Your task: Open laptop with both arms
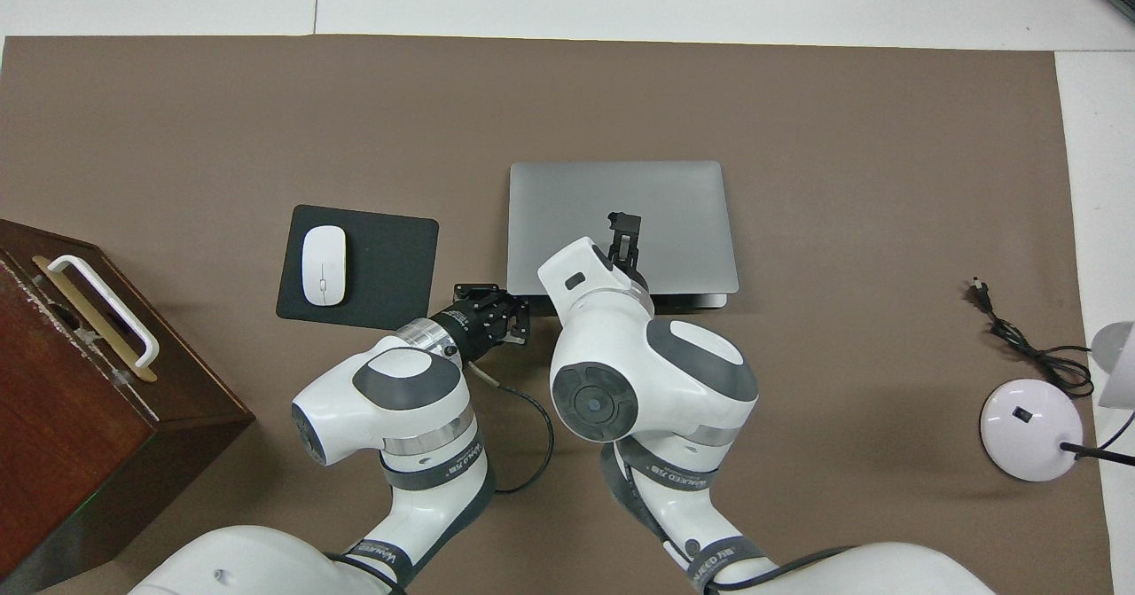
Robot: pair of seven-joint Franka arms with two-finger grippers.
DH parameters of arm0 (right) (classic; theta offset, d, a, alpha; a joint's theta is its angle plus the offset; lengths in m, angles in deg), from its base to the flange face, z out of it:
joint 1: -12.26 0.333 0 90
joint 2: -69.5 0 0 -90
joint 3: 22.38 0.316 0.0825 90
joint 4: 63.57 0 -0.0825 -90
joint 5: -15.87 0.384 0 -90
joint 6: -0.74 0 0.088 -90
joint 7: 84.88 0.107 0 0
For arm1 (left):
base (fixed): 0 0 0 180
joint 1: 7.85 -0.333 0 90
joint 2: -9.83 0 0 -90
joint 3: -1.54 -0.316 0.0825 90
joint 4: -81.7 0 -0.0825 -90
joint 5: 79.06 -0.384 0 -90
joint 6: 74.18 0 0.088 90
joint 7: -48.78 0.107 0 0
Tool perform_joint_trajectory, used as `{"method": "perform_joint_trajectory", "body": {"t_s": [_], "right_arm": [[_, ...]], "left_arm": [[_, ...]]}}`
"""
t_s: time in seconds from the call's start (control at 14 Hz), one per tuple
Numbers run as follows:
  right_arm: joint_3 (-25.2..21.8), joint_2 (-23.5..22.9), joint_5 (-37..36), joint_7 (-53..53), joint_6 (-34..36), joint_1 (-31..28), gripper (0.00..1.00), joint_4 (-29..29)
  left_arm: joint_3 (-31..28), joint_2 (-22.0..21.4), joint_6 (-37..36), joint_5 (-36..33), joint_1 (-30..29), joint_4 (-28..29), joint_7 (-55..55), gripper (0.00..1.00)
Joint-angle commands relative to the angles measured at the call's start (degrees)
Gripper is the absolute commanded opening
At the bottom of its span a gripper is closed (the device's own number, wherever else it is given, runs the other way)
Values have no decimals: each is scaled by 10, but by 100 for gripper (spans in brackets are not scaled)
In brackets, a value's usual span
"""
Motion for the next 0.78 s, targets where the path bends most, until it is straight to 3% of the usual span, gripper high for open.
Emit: {"method": "perform_joint_trajectory", "body": {"t_s": [0.0, 0.71], "right_arm": [[3, -17, -20, 11, -11, -14, 100, 24], [3, -30, -12, 5, 1, -33, 100, 67]], "left_arm": [[-7, 40, 12, 13, 20, -4, 14, 0], [-7, 41, 10, 13, 20, -3, 15, 0]]}}
